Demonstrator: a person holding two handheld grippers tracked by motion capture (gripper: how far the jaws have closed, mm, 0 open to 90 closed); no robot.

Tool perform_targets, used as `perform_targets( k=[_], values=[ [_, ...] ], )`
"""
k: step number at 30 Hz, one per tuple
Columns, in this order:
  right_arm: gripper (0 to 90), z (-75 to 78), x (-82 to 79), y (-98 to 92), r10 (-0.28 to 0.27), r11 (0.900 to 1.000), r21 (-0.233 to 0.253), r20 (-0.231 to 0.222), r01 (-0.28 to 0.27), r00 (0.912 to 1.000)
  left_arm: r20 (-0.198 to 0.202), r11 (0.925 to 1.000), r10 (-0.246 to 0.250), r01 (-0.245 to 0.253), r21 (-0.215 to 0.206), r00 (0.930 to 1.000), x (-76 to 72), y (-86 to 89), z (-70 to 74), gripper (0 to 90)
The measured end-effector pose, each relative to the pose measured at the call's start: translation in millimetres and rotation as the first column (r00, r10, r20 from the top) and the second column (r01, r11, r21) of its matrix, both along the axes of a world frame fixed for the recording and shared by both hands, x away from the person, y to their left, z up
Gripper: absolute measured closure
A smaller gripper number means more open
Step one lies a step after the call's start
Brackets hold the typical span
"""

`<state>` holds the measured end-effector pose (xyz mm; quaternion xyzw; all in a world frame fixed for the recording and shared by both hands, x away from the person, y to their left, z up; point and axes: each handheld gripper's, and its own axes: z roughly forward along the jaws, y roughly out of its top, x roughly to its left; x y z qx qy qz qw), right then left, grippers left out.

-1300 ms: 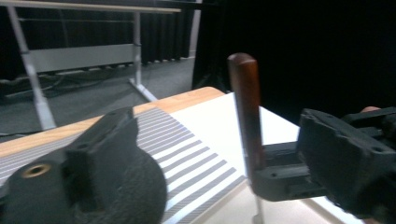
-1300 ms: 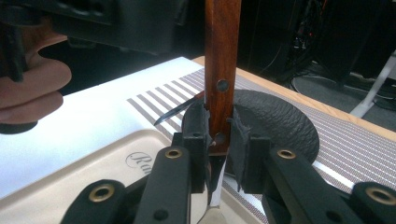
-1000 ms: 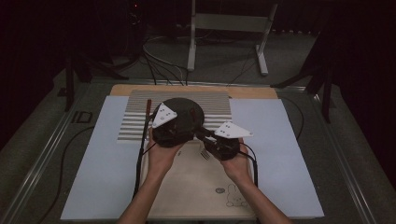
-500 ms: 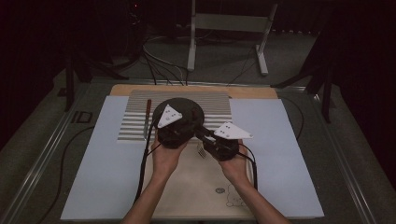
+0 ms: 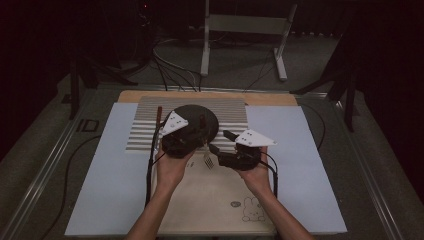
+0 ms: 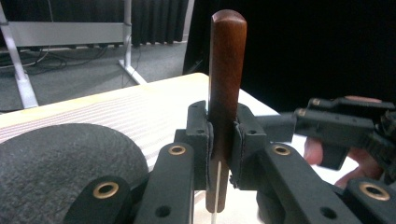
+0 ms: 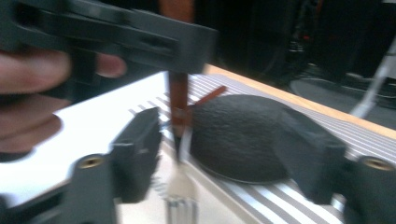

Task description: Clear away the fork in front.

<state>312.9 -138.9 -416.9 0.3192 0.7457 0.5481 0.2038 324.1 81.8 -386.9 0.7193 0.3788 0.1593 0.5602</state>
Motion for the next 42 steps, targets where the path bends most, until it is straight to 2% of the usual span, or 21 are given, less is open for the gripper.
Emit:
perform_targets(
  k=[1, 3, 12, 18, 23, 30, 35, 42],
  values=[
    [21.8, 0.2, 0.6, -1.1, -0.011, 1.0, -0.012, -0.007, 0.01, 0.9999, -0.001, 1.0, 0.0, 0.0, 0.001, 1.0, -0.2, 1.8, 0.1, 80.6],
    [14.2, -0.2, 1.0, -5.6, -0.062, 0.997, -0.042, 0.007, 0.063, 0.998, -0.006, 1.0, -0.001, 0.001, 0.003, 1.0, -0.8, 6.6, 0.0, 80.5],
    [13.4, -1.6, 2.4, -26.0, -0.131, 0.99, -0.058, 0.006, 0.132, 0.9913, -0.052, 0.9999, -0.014, 0.014, -0.001, 0.9985, -4.6, 33.0, -5.0, 80.5],
    [13.3, -5.8, 1.7, -41.4, -0.177, 0.981, -0.078, 0.006, 0.177, 0.9842, -0.072, 0.9995, -0.025, 0.027, 0.019, 0.9971, -10.8, 48.9, -5.7, 80.5],
    [13.0, -6.9, -1.2, -50.7, -0.206, 0.973, -0.103, 0.036, 0.208, 0.978, -0.087, 0.9989, -0.04, 0.042, 0.021, 0.9954, -16.8, 59.6, -6.2, 80.5],
    [13.0, -10.3, -1.9, -63.2, -0.236, 0.965, -0.109, 0.03, 0.238, 0.9712, -0.11, 0.997, -0.06, 0.065, 0.043, 0.9922, -27.1, 73.8, -5.5, 80.5],
    [13.2, -11.1, -1.7, -67.5, -0.247, 0.962, -0.11, 0.028, 0.249, 0.9685, -0.138, 0.9953, -0.077, 0.085, 0.047, 0.9874, -36.0, 83.2, -3.7, 80.5],
    [13.4, -11.8, -1.6, -67.0, -0.25, 0.961, -0.112, 0.033, 0.252, 0.9677, -0.206, 0.9926, -0.094, 0.107, 0.056, 0.9741, -43.7, 95.8, -7.3, 80.5]
  ],
)
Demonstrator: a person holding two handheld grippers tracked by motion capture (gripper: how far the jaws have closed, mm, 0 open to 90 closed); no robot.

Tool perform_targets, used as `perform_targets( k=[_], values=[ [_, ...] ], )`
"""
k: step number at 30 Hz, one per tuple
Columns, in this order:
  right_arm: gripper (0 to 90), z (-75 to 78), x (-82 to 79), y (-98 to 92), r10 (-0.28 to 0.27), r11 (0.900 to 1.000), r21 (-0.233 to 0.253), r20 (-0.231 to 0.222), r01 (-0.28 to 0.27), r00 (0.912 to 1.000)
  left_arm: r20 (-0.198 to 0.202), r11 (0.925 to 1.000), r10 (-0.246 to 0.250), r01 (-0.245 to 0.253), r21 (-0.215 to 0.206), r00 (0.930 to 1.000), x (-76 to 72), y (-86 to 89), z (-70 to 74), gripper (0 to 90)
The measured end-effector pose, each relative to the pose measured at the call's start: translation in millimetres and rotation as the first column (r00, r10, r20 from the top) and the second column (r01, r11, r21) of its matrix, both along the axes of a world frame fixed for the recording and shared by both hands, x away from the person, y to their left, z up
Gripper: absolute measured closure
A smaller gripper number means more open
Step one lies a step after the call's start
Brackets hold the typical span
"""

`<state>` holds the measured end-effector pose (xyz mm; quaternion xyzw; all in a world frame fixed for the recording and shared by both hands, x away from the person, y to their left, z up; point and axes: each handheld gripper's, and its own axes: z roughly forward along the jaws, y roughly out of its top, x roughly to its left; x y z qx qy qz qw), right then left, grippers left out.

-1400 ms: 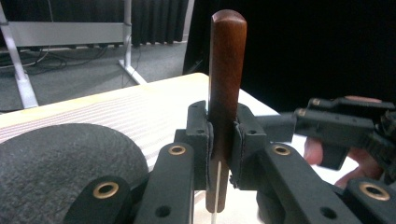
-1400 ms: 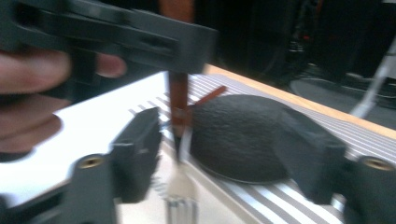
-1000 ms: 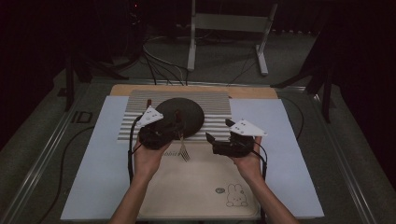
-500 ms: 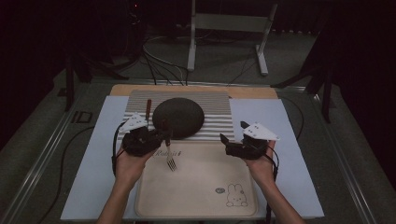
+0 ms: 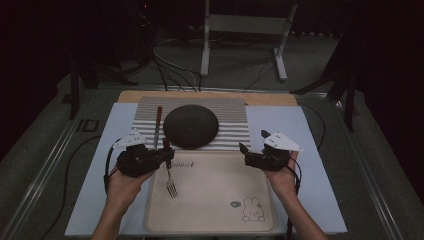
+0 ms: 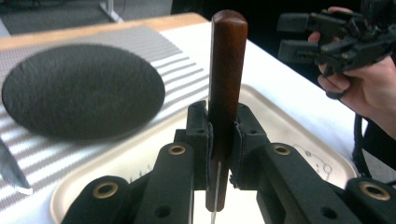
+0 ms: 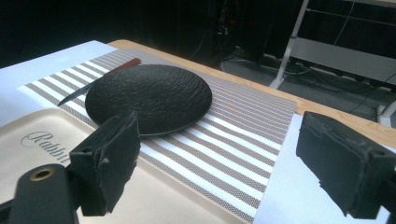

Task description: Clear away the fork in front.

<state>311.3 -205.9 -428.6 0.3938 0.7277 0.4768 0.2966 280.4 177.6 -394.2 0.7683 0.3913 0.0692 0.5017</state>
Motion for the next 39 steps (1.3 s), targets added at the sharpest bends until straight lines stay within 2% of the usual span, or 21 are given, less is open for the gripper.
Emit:
perform_targets(
  k=[6, 9, 11, 12, 15, 18, 22, 25, 29, 33, 36, 39],
  values=[
    [13.4, -1.5, 0.6, 1.3, 0.002, 1.0, -0.006, -0.004, -0.002, 1.0, -0.09, 0.9994, 0.017, -0.02, -0.029, 0.9958, 11.3, 7.1, -21.0, 80.3],
    [13.5, -1.7, 0.5, 1.0, 0.002, 1.0, -0.005, -0.005, -0.002, 1.0, -0.112, 0.9992, 0.029, -0.032, -0.022, 0.9932, 21.0, 6.4, -38.6, 79.9],
    [13.4, -2.1, 0.7, 0.5, -0.001, 1.0, -0.005, -0.006, 0.001, 1.0, -0.127, 0.9958, 0.035, -0.045, -0.08, 0.9913, 28.1, 10.4, -48.7, 79.8],
    [13.5, -2.2, 0.6, 0.1, -0.002, 1.0, -0.005, -0.008, 0.002, 1.0, -0.131, 0.9954, 0.044, -0.055, -0.079, 0.9904, 30.9, 11.6, -52.6, 79.7],
    [13.5, -2.2, 0.2, -1.1, -0.003, 1.0, -0.005, -0.008, 0.003, 1.0, -0.181, 0.999, 0.042, -0.044, -0.011, 0.9827, 36.8, 9.9, -66.1, 77.4],
    [13.5, -2.3, 0.4, -2.5, -0.006, 1.0, -0.002, -0.009, 0.006, 0.9999, -0.217, 0.9992, 0.035, -0.031, 0.025, 0.9755, 37.6, 8.6, -78.7, 74.8],
    [13.5, -1.9, -0.9, -3.7, -0.007, 1.0, -0.003, -0.007, 0.007, 1.0, -0.233, 0.9968, 0.056, -0.041, 0.069, 0.9709, 35.5, 10.4, -86.3, 72.5],
    [13.5, -1.6, -1.7, -5.3, -0.01, 1.0, -0.006, -0.004, 0.01, 0.9999, -0.238, 0.9897, 0.068, -0.035, 0.139, 0.9689, 31.5, 11.6, -92.4, 69.6],
    [13.5, -1.4, -2.3, -6.4, -0.014, 1.0, -0.007, -0.001, 0.014, 0.9999, -0.262, 0.9832, 0.087, -0.04, 0.178, 0.9612, 28.1, 15.6, -98.9, 68.2],
    [13.5, -1.7, -2.6, -6.9, -0.015, 1.0, -0.011, 0.0, 0.015, 0.9999, -0.273, 0.9796, 0.115, -0.064, 0.191, 0.9551, 27.2, 21.4, -100.4, 65.1],
    [13.4, -3.3, -4.2, -8.0, -0.017, 0.999, -0.029, 0.006, 0.018, 0.9998, -0.263, 0.9744, 0.143, -0.089, 0.206, 0.9543, 26.8, 25.3, -99.2, 64.5],
    [13.1, -7.2, -5.9, -12.4, -0.025, 0.999, -0.045, -0.003, 0.025, 0.9997, -0.244, 0.9661, 0.188, -0.134, 0.221, 0.9515, 26.8, 28.4, -96.7, 57.0]
  ],
)
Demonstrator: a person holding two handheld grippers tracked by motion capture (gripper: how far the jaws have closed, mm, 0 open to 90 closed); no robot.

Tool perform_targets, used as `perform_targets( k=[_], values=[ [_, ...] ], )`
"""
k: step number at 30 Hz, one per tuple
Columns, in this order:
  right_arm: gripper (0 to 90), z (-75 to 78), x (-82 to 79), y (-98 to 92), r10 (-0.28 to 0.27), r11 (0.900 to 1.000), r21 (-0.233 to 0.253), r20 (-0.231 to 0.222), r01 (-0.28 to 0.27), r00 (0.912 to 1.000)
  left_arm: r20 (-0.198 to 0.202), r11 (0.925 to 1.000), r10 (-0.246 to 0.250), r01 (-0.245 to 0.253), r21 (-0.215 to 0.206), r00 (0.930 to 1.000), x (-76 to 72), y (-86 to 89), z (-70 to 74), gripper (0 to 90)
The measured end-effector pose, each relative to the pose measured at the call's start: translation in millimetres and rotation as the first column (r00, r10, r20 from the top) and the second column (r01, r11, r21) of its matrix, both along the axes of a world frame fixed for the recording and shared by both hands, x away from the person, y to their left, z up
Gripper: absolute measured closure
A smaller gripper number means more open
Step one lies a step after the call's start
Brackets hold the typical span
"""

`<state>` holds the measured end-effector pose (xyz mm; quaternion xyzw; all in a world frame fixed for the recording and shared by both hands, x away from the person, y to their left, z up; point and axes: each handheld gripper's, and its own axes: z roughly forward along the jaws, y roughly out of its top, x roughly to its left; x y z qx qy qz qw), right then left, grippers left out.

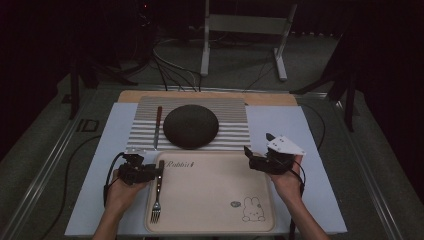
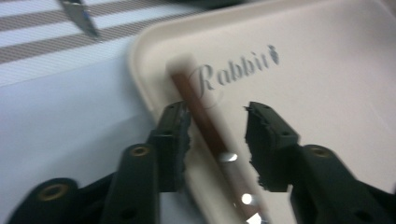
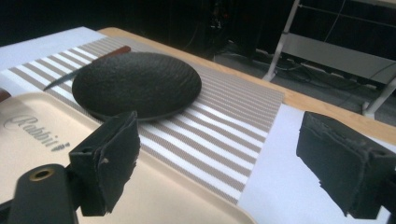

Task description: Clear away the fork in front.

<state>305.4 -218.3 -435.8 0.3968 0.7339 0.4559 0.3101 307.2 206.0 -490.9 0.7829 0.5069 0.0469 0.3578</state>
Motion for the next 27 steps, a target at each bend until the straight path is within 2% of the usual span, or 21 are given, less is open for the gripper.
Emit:
perform_targets(
  k=[1, 3, 5, 6, 8, 10, 12, 14, 17, 20, 23, 27],
  values=[
    [13.1, 0.0, 0.0, 0.0, 0.0, 1.0, 0.0, 0.0, 0.0, 1.0, 0.008, 1.0, 0.004, -0.004, -0.003, 1.0, 0.1, 1.2, 1.1, 57.0],
    [13.1, -0.5, -0.2, -2.5, -0.006, 1.0, 0.003, -0.004, 0.006, 1.0, 0.032, 0.9997, 0.026, -0.026, 0.001, 0.9991, -0.2, 2.5, 4.5, 51.1],
    [13.0, -0.4, -1.1, -4.2, -0.009, 1.0, 0.009, -0.004, 0.009, 1.0, 0.065, 0.9992, 0.038, -0.037, -0.013, 0.9972, -0.9, 4.0, 9.1, 47.1],
    [12.8, -0.6, -2.3, -5.2, -0.009, 1.0, 0.007, -0.002, 0.009, 1.0, 0.08, 0.9985, 0.051, -0.049, -0.023, 0.9955, -1.0, 4.6, 11.6, 37.8],
    [12.6, -0.9, -3.0, -5.8, -0.008, 1.0, 0.005, -0.002, 0.008, 1.0, 0.122, 0.9974, 0.067, -0.064, -0.035, 0.9902, -2.1, 5.1, 17.8, 34.5],
    [12.3, -1.6, -4.5, -7.1, -0.006, 1.0, 0.004, 0.0, 0.006, 1.0, 0.179, 0.9959, 0.083, -0.076, -0.049, 0.9803, -4.0, 5.9, 25.1, 27.4],
    [11.8, -2.0, -6.0, -8.8, -0.005, 1.0, 0.002, 0.0, 0.005, 1.0, 0.233, 0.9943, 0.098, -0.085, -0.064, 0.9676, -6.2, 6.7, 32.9, 21.5],
    [11.6, -1.5, -7.8, -11.3, -0.006, 1.0, 0.006, 0.003, 0.006, 1.0, 0.291, 0.9926, 0.112, -0.093, -0.078, 0.9501, -9.0, 7.4, 40.8, 17.0],
    [11.3, -0.4, -11.7, -15.9, -0.007, 1.0, 0.016, 0.013, 0.007, 0.9999, 0.374, 0.9899, 0.131, -0.101, -0.1, 0.9179, -13.1, 8.8, 52.8, 14.0],
    [11.2, -1.5, -16.4, -22.2, -0.013, 1.0, 0.017, 0.023, 0.012, 0.9996, 0.436, 0.9879, 0.146, -0.107, -0.112, 0.8878, -16.3, 9.7, 62.9, 11.7],
    [11.2, -4.8, -20.4, -30.2, -0.025, 1.0, 0.017, 0.025, 0.024, 0.9994, 0.47, 0.9862, 0.155, -0.109, -0.124, 0.8687, -18.0, 10.6, 70.0, 9.9],
    [11.2, -8.6, -25.1, -42.4, -0.047, 0.999, 0.023, 0.023, 0.046, 0.9986, 0.497, 0.9847, 0.166, -0.116, -0.13, 0.8518, -19.8, 11.3, 74.6, 7.8]
  ],
)
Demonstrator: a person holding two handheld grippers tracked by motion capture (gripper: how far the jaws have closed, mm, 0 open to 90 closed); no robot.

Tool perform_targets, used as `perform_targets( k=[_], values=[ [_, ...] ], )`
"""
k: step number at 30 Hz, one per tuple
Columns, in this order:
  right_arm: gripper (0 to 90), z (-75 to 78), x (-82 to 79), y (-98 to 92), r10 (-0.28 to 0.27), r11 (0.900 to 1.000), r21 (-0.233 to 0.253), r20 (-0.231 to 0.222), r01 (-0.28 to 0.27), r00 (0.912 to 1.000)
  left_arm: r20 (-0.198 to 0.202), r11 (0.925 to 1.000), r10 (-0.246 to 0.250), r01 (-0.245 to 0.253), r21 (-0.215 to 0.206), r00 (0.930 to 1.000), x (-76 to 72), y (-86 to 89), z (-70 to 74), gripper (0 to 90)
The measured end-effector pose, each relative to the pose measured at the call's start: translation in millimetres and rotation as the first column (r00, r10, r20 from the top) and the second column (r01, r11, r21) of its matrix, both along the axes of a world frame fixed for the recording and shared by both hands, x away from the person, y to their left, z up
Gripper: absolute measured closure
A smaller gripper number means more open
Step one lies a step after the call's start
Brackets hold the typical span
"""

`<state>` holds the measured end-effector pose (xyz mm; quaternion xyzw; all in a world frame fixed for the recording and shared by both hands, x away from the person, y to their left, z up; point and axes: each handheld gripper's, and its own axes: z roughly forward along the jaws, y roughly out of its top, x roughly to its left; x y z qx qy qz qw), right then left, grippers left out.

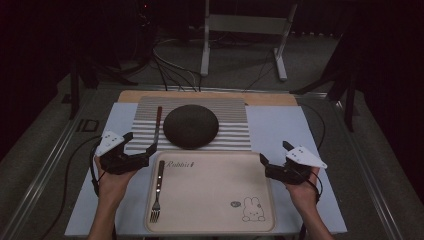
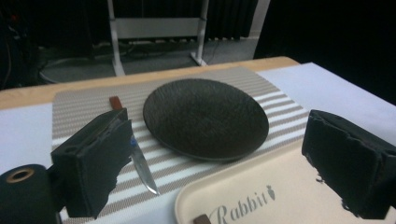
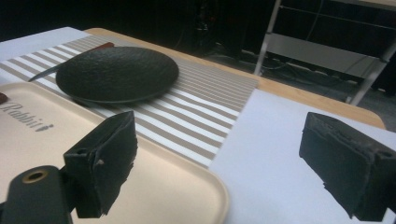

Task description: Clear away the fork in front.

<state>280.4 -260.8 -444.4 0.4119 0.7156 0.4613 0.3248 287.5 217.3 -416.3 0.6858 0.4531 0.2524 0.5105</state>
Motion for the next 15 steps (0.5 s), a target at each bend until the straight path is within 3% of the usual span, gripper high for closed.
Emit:
perform_targets(
  k=[5, 11, 15],
  values=[
    [11.1, -3.8, -7.9, -14.8, -0.022, 1.0, 0.002, 0.005, 0.022, 0.9997, 0.029, 0.9992, 0.02, -0.021, 0.032, 0.9994, -2.2, 1.6, 0.0, 1.2],
    [11.1, -8.1, -17.5, -31.1, -0.054, 0.998, 0.025, 0.007, 0.054, 0.9985, 0.069, 0.9991, 0.028, -0.031, 0.03, 0.9972, -5.7, 8.7, -0.2, 0.1],
    [11.1, -13.9, -22.0, -35.8, -0.068, 0.997, 0.023, -0.004, 0.068, 0.9977, 0.07, 0.9988, 0.044, -0.045, 0.018, 0.9965, -5.9, 14.2, -3.1, 0.1]
  ],
)
